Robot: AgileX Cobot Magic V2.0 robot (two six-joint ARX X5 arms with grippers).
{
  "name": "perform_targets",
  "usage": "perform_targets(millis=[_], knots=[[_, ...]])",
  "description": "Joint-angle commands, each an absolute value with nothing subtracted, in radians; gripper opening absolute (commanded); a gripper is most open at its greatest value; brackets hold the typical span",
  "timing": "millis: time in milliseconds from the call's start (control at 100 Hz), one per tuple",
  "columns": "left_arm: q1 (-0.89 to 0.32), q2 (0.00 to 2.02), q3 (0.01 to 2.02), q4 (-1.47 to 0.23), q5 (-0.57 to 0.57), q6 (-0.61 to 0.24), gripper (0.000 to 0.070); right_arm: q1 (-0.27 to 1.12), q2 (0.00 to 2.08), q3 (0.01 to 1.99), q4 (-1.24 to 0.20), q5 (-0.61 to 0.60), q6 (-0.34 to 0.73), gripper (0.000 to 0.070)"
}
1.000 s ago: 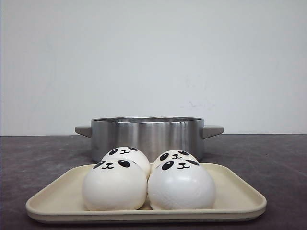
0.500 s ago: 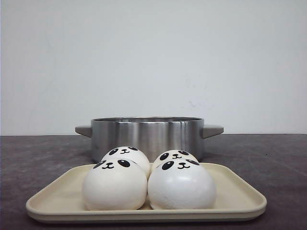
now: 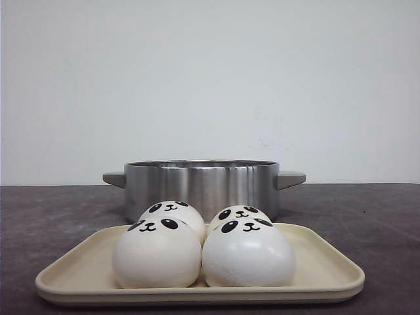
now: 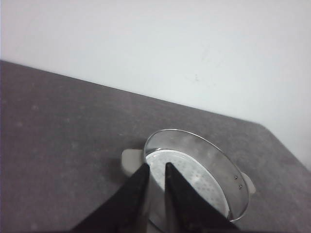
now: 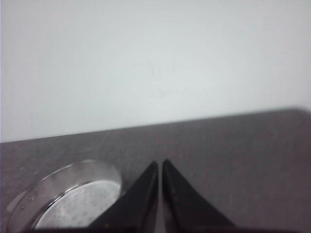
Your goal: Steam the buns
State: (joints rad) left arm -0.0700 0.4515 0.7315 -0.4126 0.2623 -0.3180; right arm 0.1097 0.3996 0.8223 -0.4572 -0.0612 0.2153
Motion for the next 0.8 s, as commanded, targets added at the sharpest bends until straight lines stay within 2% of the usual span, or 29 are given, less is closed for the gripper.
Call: perform_targets(millis=[0,60,120,150,190,230,290,320,410,600,790], knots=[[-0.079,0.512,0.824,-0.439,0.270,-0.249,0.0017,0.112,0.435,0.900,-0.482,-0.064,0.142,0.0006],[-0.083,0.553,0.882,-0.465,0.282,-0.247,0.0081,0.112,0.462,0.950,-0.493,-0.082,0.142,0.0006],[-0.086,0.575,0.919,-0.472,0.290,-0.247,0.0230,0.112,0.476,0.983,-0.488,-0.131,0.150,0.0013],[-0.086,0.581,0.931,-0.472,0.289,-0.247,0.0316,0.112,0.479,0.995,-0.483,-0.156,0.159,0.0049],[-0.086,0.583,0.938,-0.472,0.289,-0.248,0.0418,0.112,0.483,1.004,-0.473,-0.190,0.179,0.0173],[-0.087,0.583,0.938,-0.472,0.289,-0.250,0.0483,0.112,0.483,1.006,-0.459,-0.226,0.206,0.0357],[-0.088,0.579,0.938,-0.482,0.289,-0.251,0.0508,0.112,0.483,1.006,-0.448,-0.282,0.248,0.0630],[-0.090,0.577,0.938,-0.490,0.289,-0.253,0.0508,0.112,0.483,1.006,-0.446,-0.308,0.265,0.0698],[-0.102,0.567,0.938,-0.517,0.289,-0.255,0.0509,0.112,0.493,1.006,-0.446,-0.367,0.289,0.0700],[-0.147,0.562,0.938,-0.532,0.289,-0.256,0.0509,0.117,0.569,1.020,-0.457,-0.356,0.281,0.0700],[-0.178,0.574,0.938,-0.534,0.289,-0.274,0.0509,0.196,0.743,1.134,-0.611,-0.277,0.273,0.0700]])
